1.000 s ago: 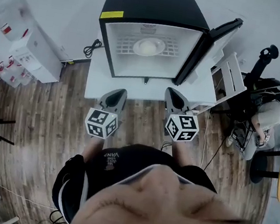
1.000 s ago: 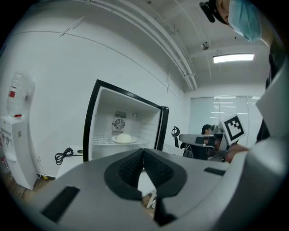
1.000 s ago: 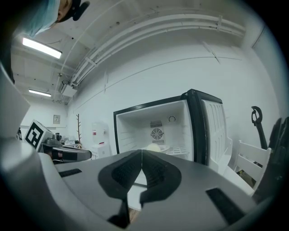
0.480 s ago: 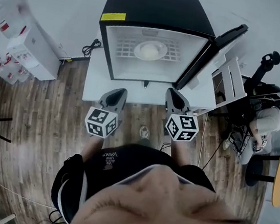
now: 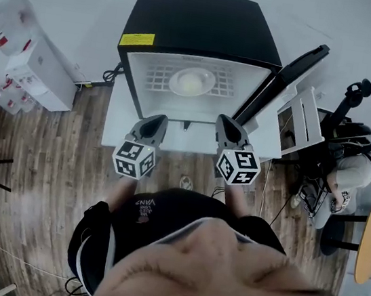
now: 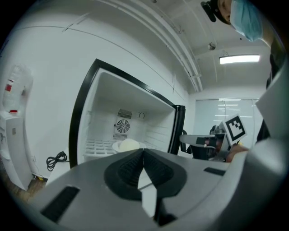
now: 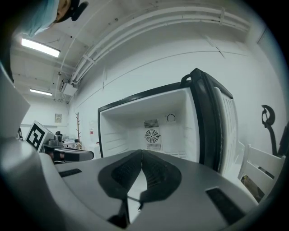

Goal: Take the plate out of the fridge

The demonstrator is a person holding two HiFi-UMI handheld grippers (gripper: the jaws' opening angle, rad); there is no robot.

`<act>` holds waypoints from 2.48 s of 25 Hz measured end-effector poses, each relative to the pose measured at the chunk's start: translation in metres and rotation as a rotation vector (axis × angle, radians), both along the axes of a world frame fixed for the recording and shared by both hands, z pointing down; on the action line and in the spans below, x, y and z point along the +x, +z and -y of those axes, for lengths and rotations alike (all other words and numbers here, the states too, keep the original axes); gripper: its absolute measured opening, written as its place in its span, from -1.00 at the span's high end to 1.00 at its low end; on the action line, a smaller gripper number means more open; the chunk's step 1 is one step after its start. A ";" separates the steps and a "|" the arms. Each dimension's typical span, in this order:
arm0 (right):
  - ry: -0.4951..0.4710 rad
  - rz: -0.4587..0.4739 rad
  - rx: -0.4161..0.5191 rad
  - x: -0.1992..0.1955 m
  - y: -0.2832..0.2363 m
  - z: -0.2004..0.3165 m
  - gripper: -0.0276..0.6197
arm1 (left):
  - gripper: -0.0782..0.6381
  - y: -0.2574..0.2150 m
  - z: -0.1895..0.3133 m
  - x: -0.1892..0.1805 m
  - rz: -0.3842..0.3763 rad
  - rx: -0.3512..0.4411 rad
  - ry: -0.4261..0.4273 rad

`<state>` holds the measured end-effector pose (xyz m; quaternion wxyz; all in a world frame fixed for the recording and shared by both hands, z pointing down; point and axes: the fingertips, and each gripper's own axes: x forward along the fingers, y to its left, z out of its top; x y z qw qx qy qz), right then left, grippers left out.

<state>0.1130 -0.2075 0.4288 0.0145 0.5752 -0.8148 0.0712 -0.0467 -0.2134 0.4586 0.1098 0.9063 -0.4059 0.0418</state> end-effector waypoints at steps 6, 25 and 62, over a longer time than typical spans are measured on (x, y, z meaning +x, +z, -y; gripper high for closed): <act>-0.029 -0.003 0.010 0.008 -0.004 0.030 0.88 | 0.74 -0.001 0.027 0.014 0.004 0.005 -0.015; -0.093 0.002 0.003 0.016 0.006 0.084 0.88 | 0.74 0.006 0.078 0.026 0.000 -0.016 -0.075; -0.122 -0.021 -0.036 0.019 0.022 0.096 0.88 | 0.73 0.054 0.103 0.033 -0.287 -0.404 -0.132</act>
